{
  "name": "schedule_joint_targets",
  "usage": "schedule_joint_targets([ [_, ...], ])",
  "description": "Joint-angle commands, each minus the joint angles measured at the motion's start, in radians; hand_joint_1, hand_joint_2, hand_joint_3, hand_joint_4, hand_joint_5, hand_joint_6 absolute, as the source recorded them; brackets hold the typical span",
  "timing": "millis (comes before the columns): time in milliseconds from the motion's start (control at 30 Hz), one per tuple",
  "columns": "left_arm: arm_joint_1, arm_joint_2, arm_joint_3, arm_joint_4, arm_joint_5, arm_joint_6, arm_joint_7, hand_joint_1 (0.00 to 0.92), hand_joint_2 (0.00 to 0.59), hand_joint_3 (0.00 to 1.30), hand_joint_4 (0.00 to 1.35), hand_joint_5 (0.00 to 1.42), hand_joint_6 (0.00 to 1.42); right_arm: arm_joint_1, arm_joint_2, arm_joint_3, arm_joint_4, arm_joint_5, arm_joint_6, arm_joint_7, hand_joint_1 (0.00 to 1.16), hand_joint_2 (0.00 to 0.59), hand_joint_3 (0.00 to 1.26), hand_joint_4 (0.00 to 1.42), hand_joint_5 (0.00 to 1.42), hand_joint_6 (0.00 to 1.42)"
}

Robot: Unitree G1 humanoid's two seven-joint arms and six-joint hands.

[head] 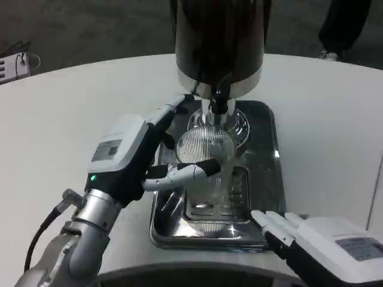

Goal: Grasp the cup under the faucet to collect the drink, then remove the cup.

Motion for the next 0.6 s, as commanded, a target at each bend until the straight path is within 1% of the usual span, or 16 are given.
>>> schedule_joint_targets([
  [33, 0.006, 0.016, 0.011, -0.026, -0.033, 0.019, -0.042, 0.061, 0.017, 0.15, 0.17, 0.46, 0.86, 0.001, -0.012, 0.008, -0.015, 0.004, 0.021, 0.016, 0.48, 0.465, 0.00, 0.00, 0.00, 0.00],
  [133, 0.023, 0.021, 0.021, -0.059, -0.050, 0.026, -0.065, 0.048, 0.018, 0.14, 0.15, 0.39, 0.75, -0.003, -0.019, 0.014, -0.015, 0.003, 0.032, 0.013, 0.47, 0.465, 0.00, 0.00, 0.00, 0.00],
  [267, 0.093, 0.042, 0.055, -0.165, -0.069, 0.035, -0.083, 0.033, 0.020, 0.14, 0.13, 0.35, 0.66, -0.012, -0.032, 0.016, -0.015, 0.004, 0.050, 0.002, 0.47, 0.466, 0.00, 0.00, 0.00, 0.00],
  [400, 0.187, 0.071, 0.114, -0.294, -0.108, 0.049, -0.114, 0.020, 0.021, 0.14, 0.11, 0.25, 0.49, -0.025, -0.049, 0.011, -0.014, 0.007, 0.075, -0.006, 0.47, 0.466, 0.00, 0.00, 0.00, 0.00],
  [467, 0.227, 0.084, 0.138, -0.353, -0.125, 0.059, -0.138, 0.007, 0.022, 0.14, 0.09, 0.21, 0.45, -0.030, -0.058, 0.009, -0.011, 0.011, 0.086, -0.011, 0.47, 0.466, 0.00, 0.00, 0.00, 0.00],
  [600, 0.329, 0.118, 0.186, -0.502, -0.142, 0.124, -0.218, 0.000, 0.031, 0.12, 0.05, 0.14, 0.35, -0.045, -0.083, -0.002, 0.006, 0.019, 0.102, -0.037, 0.47, 0.466, 0.00, 0.00, 0.00, 0.00],
])
